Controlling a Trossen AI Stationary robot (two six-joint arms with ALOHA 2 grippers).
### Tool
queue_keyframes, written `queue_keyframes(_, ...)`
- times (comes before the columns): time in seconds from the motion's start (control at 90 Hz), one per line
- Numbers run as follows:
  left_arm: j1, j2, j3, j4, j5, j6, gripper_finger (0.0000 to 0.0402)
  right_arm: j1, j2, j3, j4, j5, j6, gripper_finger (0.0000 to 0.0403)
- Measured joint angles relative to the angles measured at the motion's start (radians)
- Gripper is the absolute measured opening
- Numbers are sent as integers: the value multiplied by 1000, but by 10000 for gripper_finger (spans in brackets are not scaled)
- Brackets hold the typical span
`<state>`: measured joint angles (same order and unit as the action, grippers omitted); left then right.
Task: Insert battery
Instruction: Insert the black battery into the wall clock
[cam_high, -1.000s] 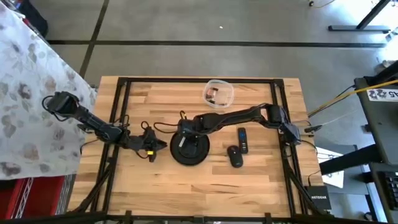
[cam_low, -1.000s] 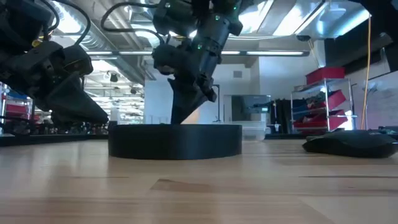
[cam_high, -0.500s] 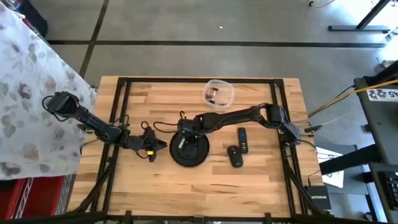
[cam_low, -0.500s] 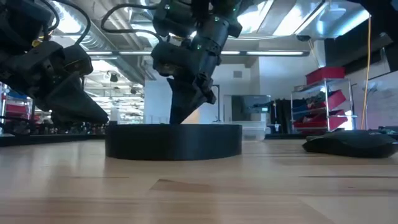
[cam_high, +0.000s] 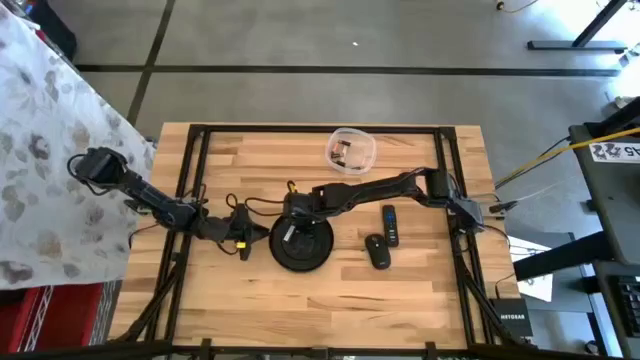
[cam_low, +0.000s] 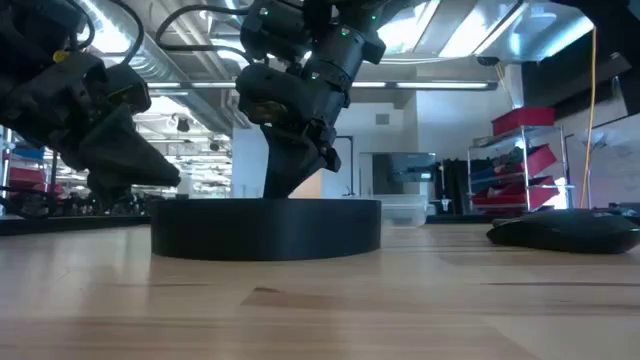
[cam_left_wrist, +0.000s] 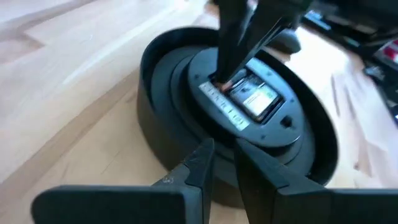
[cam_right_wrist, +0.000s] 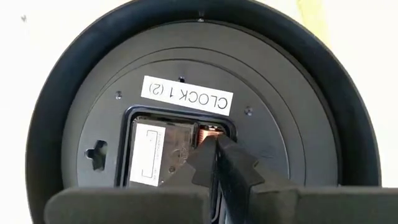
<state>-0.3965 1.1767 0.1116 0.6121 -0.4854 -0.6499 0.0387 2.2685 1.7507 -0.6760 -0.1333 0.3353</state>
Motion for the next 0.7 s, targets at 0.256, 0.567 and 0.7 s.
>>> queue_keyframes(0.256, 0, 0, 0, -2, 0, 3, 46, 42, 19, 203, -218, 174, -168, 0)
queue_keyframes(0.567, 0, 0, 0, -23, 2, 11, 46, 177, 11, 452, -490, 180, -504, 8)
queue_keyframes(0.7, 0, 0, 0, -26, 3, 21, 46, 243, 10, 452, -500, 64, -566, 42)
